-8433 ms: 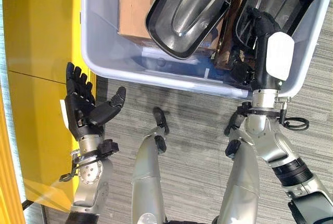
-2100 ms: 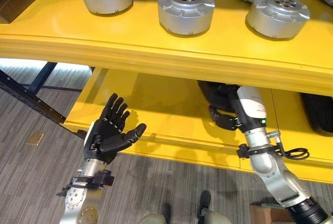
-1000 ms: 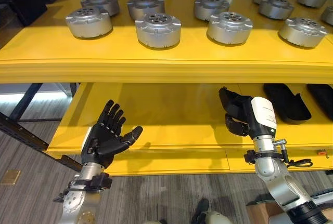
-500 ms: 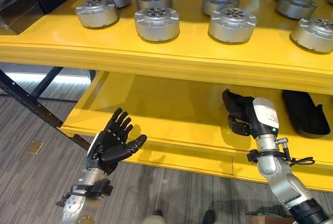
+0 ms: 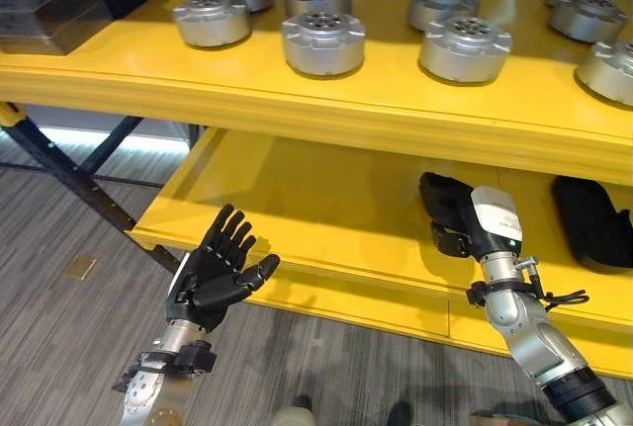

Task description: Move parts from the plastic box to the shelf.

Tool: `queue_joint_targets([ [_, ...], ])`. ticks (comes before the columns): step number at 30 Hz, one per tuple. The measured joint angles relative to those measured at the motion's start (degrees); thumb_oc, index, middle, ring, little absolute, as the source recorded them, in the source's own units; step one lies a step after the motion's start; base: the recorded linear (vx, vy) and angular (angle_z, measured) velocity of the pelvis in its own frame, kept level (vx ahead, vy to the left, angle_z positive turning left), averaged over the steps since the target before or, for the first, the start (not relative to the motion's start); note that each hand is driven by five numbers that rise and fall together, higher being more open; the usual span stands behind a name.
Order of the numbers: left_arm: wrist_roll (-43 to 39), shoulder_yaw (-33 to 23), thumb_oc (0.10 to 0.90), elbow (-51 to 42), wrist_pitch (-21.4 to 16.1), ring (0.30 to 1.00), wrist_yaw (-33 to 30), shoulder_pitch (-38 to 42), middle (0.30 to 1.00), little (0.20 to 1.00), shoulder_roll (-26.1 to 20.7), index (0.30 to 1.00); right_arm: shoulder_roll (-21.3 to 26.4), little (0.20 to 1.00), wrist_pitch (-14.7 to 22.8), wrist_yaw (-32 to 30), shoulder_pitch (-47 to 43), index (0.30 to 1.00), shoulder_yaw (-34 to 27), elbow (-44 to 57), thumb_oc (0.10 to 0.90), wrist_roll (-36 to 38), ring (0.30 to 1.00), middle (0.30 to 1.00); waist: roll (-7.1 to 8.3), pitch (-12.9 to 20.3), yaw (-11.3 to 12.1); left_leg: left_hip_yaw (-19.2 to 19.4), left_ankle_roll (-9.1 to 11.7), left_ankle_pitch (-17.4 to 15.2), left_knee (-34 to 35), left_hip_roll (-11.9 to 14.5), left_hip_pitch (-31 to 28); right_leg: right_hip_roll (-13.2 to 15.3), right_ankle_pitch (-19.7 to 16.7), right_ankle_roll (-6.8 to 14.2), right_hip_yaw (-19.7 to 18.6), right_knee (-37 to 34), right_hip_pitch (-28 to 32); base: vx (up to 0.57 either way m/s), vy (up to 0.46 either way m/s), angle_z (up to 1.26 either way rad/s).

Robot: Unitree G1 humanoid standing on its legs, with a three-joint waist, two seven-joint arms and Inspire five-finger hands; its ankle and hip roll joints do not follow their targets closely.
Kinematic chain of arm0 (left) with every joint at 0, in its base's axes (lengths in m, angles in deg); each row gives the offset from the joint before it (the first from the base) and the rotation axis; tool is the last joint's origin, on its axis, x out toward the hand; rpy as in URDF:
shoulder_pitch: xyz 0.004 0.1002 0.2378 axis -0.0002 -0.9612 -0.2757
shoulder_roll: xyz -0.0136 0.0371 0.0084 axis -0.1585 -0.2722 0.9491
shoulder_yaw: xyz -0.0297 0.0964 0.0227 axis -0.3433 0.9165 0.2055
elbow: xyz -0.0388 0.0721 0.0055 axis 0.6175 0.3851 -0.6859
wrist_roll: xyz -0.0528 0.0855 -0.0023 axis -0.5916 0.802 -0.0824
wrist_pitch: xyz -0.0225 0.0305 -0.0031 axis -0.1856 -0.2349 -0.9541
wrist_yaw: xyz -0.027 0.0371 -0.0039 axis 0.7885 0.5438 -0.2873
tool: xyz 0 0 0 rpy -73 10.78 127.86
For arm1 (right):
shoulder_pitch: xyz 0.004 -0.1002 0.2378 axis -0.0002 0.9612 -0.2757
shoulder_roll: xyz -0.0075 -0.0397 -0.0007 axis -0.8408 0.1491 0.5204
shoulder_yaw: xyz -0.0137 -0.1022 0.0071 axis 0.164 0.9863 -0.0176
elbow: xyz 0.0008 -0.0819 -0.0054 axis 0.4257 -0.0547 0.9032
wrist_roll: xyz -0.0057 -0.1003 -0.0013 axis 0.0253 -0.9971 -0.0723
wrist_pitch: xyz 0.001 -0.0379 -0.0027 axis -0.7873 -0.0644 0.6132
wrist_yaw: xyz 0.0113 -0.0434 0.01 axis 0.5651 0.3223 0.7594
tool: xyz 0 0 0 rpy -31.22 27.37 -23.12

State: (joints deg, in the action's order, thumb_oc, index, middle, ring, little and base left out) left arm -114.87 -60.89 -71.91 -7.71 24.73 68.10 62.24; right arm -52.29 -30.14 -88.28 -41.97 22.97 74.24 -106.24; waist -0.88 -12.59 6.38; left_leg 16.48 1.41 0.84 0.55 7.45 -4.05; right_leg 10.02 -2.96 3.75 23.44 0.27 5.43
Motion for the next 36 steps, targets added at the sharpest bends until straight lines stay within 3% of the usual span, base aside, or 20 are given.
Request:
queue_joint_targets([
  [1, 0.2, 0.5, 0.9, -0.2, 0.0, 1.0, 1.0, 0.8, 1.0, 1.0, -0.1, 1.0, -0.5, 0.3, 0.0, 0.0, -1.5, 0.3, 0.4, -0.4, 0.4, 0.2, 0.3, 0.3, -0.2, -0.1, 0.0, 1.8, 0.3, -0.1, -3.4, 1.2, 1.9, 0.9, 1.8, -0.4, -0.1, 2.9, -1.4, -0.02, 0.442, 0.15],
  [2, 0.4, 1.5, 0.9, 0.2, -0.3, 1.0, 1.1, 1.9, 1.0, 1.0, -0.6, 1.0, -2.3, 0.3, 0.1, 0.1, -4.7, 0.3, 1.7, -2.7, 0.4, 0.8, 0.3, 0.3, 0.97, -0.7, 0.3, -2.9, 0.2, -2.2, -10.6, 1.6, 5.2, 2.9, 4.0, -1.2, -2.9, 6.4, -3.4, -0.02, 0.514, -0.16],
  [3, 0.9, 2.7, 0.9, 0.8, -0.2, 1.0, 1.0, 2.5, 1.0, 1.0, -0.5, 1.0, -3.8, 0.3, 0.3, 0.6, -7.4, 0.3, 3.1, -4.6, 0.4, 1.2, 0.3, 0.3, 1.06, -0.7, 0.8, -7.5, 1.9, -3.8, -15.5, 4.0, 7.4, 3.3, 4.8, -0.7, -4.7, 8.3, -4.8, 0.02, 0.439, -0.46],
  [4, 1.1, 3.4, 0.9, 0.8, -0.1, 1.0, 1.0, 2.5, 1.0, 1.0, -0.5, 1.0, -4.1, 0.3, 0.4, 0.9, -8.6, 0.3, 3.7, -5.0, 0.4, 1.3, 0.3, 0.3, 0.74, -0.6, 0.9, -7.6, 2.6, -3.9, -15.8, 5.9, 7.3, 3.3, 5.0, -0.6, -5.4, 9.2, -5.4, 0.02, 0.314, -0.55],
  [5, 1.2, 5.5, 0.9, 0.8, -0.1, 1.0, 1.5, 2.5, 1.0, 1.0, -0.5, 1.0, -3.4, 0.3, 1.6, 1.9, -10.4, 0.3, 4.5, -4.8, 0.4, 1.7, 0.3, 0.3, -0.49, -0.2, 0.0, -6.8, 3.0, -4.0, -12.9, 9.9, 6.8, 3.9, 6.0, 0.8, -6.4, 12.0, -7.0, 0.05, 0.346, -0.25],
  [6, 1.3, 6.9, 0.9, 0.7, 0.4, 1.0, 2.2, 3.0, 1.0, 1.0, -0.5, 1.0, -2.0, 0.3, 1.8, 2.4, -11.2, 0.3, 4.6, -4.0, 0.4, 2.4, 0.3, 0.3, -2.02, -0.2, -1.3, -6.1, 2.3, -3.7, -10.5, 11.9, 6.7, 4.6, 6.8, 2.1, -6.6, 14.2, -7.8, 0.07, 0.333, -0.06],
  [7, 1.3, 8.5, 0.9, 1.0, 1.6, 1.0, 2.9, 4.5, 1.0, 1.0, -0.9, 1.0, -0.8, 0.3, 1.3, 3.2, -12.0, 0.3, 4.3, -3.7, 0.4, 3.7, 0.3, 0.3, -2.07, -0.7, -2.3, -3.7, 8.2, -0.9, -11.0, 11.2, 6.7, 7.0, 7.9, 3.7, -7.6, 17.6, -9.5, 0.07, 0.216, 0.06],
  [9, 1.2, 8.9, 0.9, 1.4, 3.4, 1.0, 3.0, 5.2, 1.0, 1.0, -1.8, 1.0, -0.8, 0.3, 0.8, 5.1, -11.9, 0.3, 4.4, -4.4, 0.4, 5.1, 0.3, 0.3, 0.17, -0.8, -2.4, -2.4, 7.4, -1.7, -11.4, 7.3, 6.6, 10.4, 6.0, 3.1, -9.3, 16.8, -10.0, 0.09, 0.168, -0.09],
  [10, 1.2, 8.9, 0.9, 1.5, 3.8, 1.0, 3.0, 5.2, 1.0, 1.0, -3.1, 1.0, -0.8, 0.3, 1.1, 6.0, -12.0, 0.3, 4.4, -5.2, 0.4, 5.4, 0.3, 0.3, 0.48, -0.9, -2.3, -1.8, 7.2, -1.9, -11.9, 6.2, 6.6, 11.2, 4.2, 2.3, -9.2, 15.7, -9.9, 0.1, 0.196, -0.2],
  [14, 0.4, 7.2, 0.9, 1.6, 3.8, 1.0, 2.5, 4.0, 1.0, 1.0, -5.5, 1.0, -0.8, 0.3, 1.6, 8.0, -12.1, 0.3, 4.3, -6.2, 0.4, 5.4, 0.3, 0.3, -0.37, -2.0, -1.2, -0.2, 6.5, -2.2, -10.7, 5.2, 3.6, 12.6, 0.1, 3.8, -8.8, 15.2, -8.8, 0.03, 0.08, -0.13],
  [17, -0.1, 6.5, 0.9, 1.4, 3.3, 1.0, 2.0, 3.7, 1.0, 1.0, -5.6, 1.0, -0.8, 0.3, 1.5, 9.0, -13.1, 0.3, 4.2, -6.0, 0.4, 4.7, 0.3, 0.3, -0.46, -2.5, -0.7, 0.6, 6.6, -2.2, -10.1, 5.3, 3.1, 12.3, 0.7, 4.8, -8.7, 14.2, -8.6, -0.12, -0.019, -0.16],
  [20, -0.2, 6.8, 0.9, 1.1, 3.2, 1.0, 0.6, 4.8, 1.0, 1.0, -5.5, 1.0, 0.8, 0.3, 0.8, 9.2, -16.8, 0.3, 3.0, -6.2, 0.4, 4.5, 0.3, 0.3, -0.55, -5.4, -0.3, 0.2, 7.3, -1.6, -11.6, 6.3, 6.5, 11.6, 2.5, 7.3, -8.3, 14.7, -11.3, -0.15, -0.077, -0.04],
  [23, -1.7, 7.0, 0.9, 0.9, 3.2, 1.0, -0.2, 5.2, 1.0, 1.0, -4.9, 1.0, 3.0, 0.3, -1.6, 8.9, -19.1, 0.3, -0.3, -6.5, 0.4, 4.5, 0.3, 0.3, -1.53, -9.5, -0.3, -1.1, 7.9, 0.2, -12.2, 8.4, 9.9, 9.9, 3.3, 6.3, -7.9, 17.6, -14.8, -0.16, -0.098, 0.06],
  [27, -2.1, 6.8, 0.9, -0.1, 3.1, 1.0, -0.3, 5.5, 1.0, 1.0, -5.0, 1.0, 6.4, 0.3, -3.6, 8.7, -22.3, 0.3, -4.6, -10.8, 0.4, 4.6, 0.3, 0.3, -1.6, -13.4, 0.0, -2.6, 7.7, 1.4, -12.7, 9.5, 13.6, 9.6, 5.3, 4.5, -7.6, 23.1, -20.1, -0.13, -0.057, 0.07],
  [33, -4.4, 10.7, 0.9, -0.4, 2.1, 1.0, -2.6, 12.3, 1.0, 1.0, -5.0, 1.0, 9.0, 0.3, -5.2, 6.0, -30.7, 0.3, -4.5, -15.8, 0.4, 4.8, 0.3, 0.3, -2.88, -17.7, -0.3, -3.7, 7.8, 2.9, -15.3, 10.3, 20.5, 9.6, 6.6, 2.8, -9.1, 29.4, -28.7, -0.18, -0.047, -0.01],
  [36, -4.4, 12.3, 0.9, -0.3, 1.9, 1.0, -3.3, 13.9, 1.0, 1.0, -4.9, 1.0, 9.4, 0.3, -4.5, 4.5, -31.4, 0.3, -3.8, -16.8, 0.4, 4.8, 0.3, 0.3, -2.91, -17.8, -0.4, -4.2, 7.8, 3.5, -15.1, 10.4, 21.4, 9.6, 7.2, 2.3, -9.5, 30.8, -30.3, -0.12, -0.031, 0.03],
])
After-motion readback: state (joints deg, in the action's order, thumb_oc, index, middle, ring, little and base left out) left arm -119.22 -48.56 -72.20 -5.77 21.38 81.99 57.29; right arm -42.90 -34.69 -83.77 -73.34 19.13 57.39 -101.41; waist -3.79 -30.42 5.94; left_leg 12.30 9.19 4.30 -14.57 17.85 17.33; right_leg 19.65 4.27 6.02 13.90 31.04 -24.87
